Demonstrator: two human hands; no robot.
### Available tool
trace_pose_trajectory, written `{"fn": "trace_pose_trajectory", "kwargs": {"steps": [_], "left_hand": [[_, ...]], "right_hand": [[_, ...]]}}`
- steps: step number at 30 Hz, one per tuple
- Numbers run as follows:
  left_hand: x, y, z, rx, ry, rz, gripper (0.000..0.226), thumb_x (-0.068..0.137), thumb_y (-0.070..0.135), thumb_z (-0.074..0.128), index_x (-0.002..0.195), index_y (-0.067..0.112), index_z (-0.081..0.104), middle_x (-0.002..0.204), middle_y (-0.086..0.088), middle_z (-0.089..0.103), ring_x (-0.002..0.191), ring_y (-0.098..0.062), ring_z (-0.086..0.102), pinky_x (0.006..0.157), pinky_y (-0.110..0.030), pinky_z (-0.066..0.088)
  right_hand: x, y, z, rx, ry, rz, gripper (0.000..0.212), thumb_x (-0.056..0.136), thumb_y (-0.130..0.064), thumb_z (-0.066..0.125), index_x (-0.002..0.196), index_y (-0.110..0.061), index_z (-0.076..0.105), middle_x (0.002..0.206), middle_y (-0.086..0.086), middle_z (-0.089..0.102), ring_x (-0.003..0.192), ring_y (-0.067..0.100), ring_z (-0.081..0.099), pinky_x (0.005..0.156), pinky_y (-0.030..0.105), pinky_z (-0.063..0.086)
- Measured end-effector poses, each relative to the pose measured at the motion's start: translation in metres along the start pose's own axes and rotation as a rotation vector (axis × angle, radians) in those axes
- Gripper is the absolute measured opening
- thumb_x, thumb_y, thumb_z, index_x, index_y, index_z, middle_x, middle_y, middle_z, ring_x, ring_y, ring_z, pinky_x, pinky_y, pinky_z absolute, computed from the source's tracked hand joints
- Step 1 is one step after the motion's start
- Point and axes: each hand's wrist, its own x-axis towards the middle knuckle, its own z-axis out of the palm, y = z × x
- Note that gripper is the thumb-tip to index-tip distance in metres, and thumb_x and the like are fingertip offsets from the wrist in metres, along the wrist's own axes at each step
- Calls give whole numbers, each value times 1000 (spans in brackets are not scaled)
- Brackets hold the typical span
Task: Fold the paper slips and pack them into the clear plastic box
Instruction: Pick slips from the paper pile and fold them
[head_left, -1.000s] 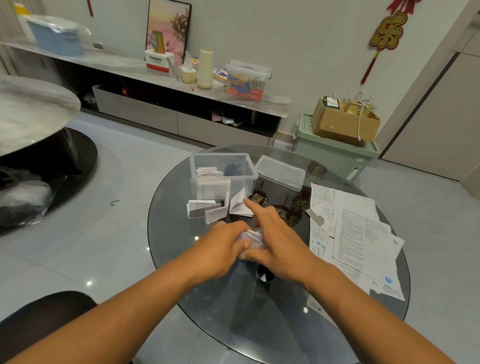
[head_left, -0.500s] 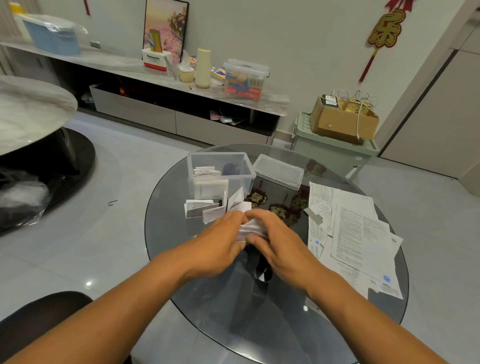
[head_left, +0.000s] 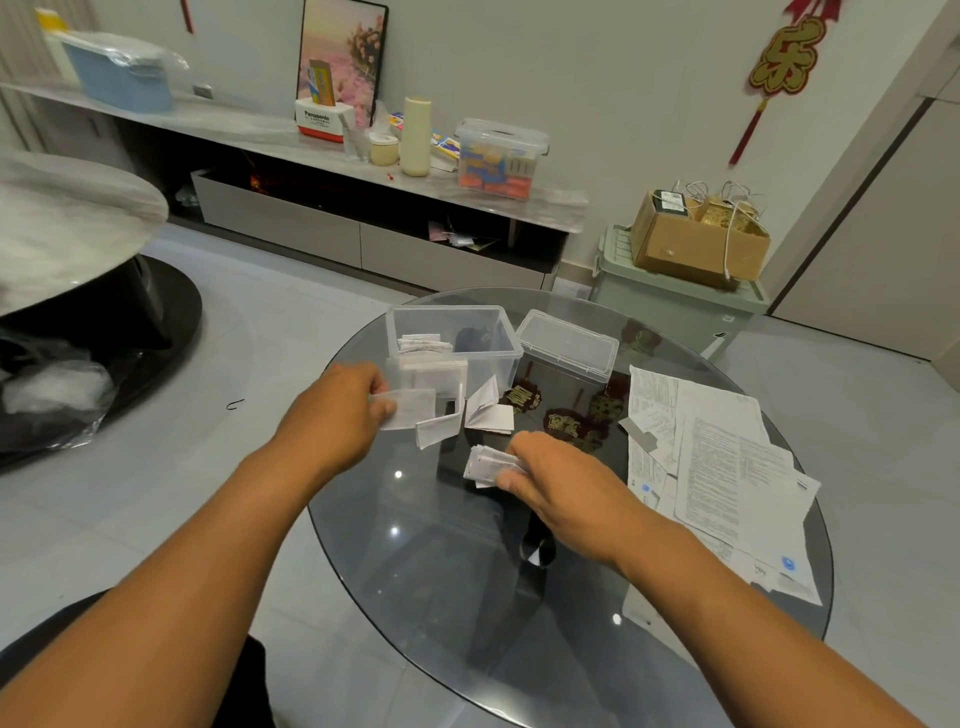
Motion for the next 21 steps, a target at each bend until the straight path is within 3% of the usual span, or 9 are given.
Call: {"fn": "trace_pose_trajectory", "kwargs": {"steps": [4,8,11,13,15,18,21], "left_hand": [[-7,7,-16,-228,-31,-5,12,104,30,52,95,24,49,108,-1,64,88,-23,66,77,-42,58],[-19,17,-21,-327,-135,84,10,103,32,54,95,27,51,119,3,61,95,-19,67,86,-44,60],[-26,22,-19,-265,-187,193,11,101,32,56,91,32,51,119,8,58,100,-14,62,88,-40,59],[-30,24,-19,-226,-196,249,12,100,34,57,90,33,52,121,12,56,105,-10,60,89,-37,56],[-34,28,-17,-205,-210,322,12,99,34,59,90,33,53,126,15,55,111,-7,57,92,-33,53],[-39,33,-10,-229,-236,378,11,98,30,63,90,32,56,137,17,52,124,-7,53,101,-30,49],[-39,38,-3,-379,-178,331,16,93,23,71,95,35,60,145,18,48,129,-5,52,106,-32,48]], "right_hand": [[-6,3,3,221,146,-13,16,104,-48,49,107,-33,51,96,-12,61,85,8,57,75,36,52],[-7,1,-1,393,235,-60,17,102,-49,52,107,-34,57,101,-16,58,93,6,58,81,35,53],[-4,-3,-7,497,232,-113,13,103,-38,57,110,-28,61,130,-19,51,119,3,53,99,28,49],[-3,-5,-11,533,215,-130,12,103,-34,60,109,-24,62,145,-23,45,130,2,49,105,31,47],[-4,-8,-13,559,188,-118,13,101,-33,63,112,-26,65,138,-25,53,122,3,56,99,31,50],[-8,-12,-14,536,179,-83,7,98,-36,67,102,-31,66,99,-17,68,89,6,64,78,31,54],[-11,-10,-10,496,232,-59,11,96,-39,69,98,-28,66,93,-14,69,88,10,64,78,39,54]]}}
